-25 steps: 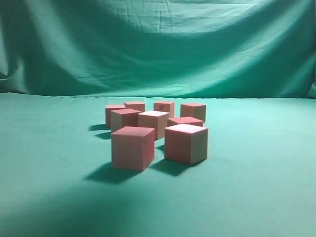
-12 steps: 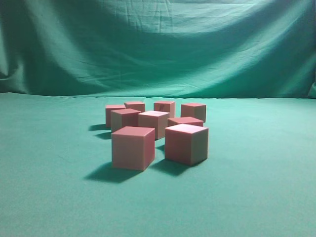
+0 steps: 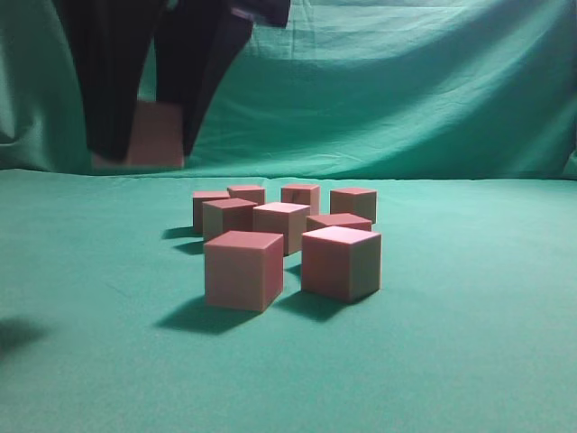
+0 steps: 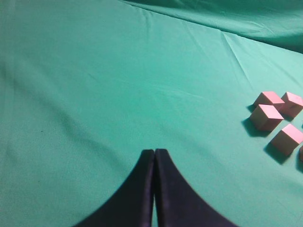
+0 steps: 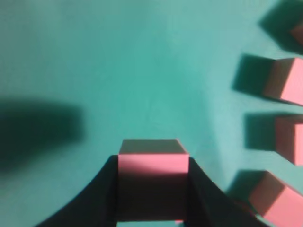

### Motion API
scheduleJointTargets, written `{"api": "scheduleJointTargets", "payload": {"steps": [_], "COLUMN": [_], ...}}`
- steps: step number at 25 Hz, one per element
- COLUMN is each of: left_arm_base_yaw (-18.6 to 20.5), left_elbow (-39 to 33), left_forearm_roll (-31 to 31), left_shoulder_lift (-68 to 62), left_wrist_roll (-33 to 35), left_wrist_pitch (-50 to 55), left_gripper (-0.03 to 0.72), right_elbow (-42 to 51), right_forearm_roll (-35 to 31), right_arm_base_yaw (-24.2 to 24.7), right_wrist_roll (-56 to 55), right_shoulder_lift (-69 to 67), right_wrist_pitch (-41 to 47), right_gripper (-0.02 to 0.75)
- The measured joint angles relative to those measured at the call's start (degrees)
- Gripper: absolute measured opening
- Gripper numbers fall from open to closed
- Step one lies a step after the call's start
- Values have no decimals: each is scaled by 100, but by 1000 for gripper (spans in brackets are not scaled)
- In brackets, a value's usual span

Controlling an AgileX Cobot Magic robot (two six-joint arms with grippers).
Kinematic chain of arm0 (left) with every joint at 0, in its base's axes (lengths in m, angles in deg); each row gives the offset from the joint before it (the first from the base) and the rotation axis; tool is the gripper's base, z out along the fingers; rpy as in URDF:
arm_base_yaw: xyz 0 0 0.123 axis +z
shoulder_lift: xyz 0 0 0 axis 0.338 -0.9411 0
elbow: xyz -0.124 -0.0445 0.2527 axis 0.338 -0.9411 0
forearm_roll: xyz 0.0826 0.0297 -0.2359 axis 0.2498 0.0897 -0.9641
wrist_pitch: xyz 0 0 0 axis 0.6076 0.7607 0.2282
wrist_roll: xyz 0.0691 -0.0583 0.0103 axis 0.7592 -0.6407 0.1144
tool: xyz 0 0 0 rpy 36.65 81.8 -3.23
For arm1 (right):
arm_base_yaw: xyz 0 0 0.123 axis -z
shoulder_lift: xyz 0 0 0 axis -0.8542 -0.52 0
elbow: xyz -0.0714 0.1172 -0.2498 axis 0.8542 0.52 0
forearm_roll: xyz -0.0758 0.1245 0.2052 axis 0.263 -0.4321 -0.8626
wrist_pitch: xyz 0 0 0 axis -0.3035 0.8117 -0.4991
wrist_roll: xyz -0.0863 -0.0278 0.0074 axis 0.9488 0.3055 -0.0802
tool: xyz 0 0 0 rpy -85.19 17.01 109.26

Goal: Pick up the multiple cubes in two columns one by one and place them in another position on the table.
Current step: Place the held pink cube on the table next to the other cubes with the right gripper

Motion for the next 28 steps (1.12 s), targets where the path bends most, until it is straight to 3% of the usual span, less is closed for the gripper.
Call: {"api": "scheduleJointTargets", "payload": {"steps": [8,27,28], "left_arm_base_yaw": [0,0,0], "left_elbow": [0,0,0], "left_forearm_roll": [0,0,0], "left_shoulder_lift": [0,0,0], "left_wrist_roll": [0,0,0], "left_wrist_pitch": [0,0,0], "left_gripper": [0,0,0], "right_elbow": [0,0,0], "right_forearm_roll": [78,352,352], "right_arm_base_yaw": [0,0,0], "right_wrist_roll": [-10,-339,-339], "right_shoulder_lift": [-520,-944,-972], "right_wrist_pitch": [-463,-623,-623], "right_gripper": [275,275,333]}}
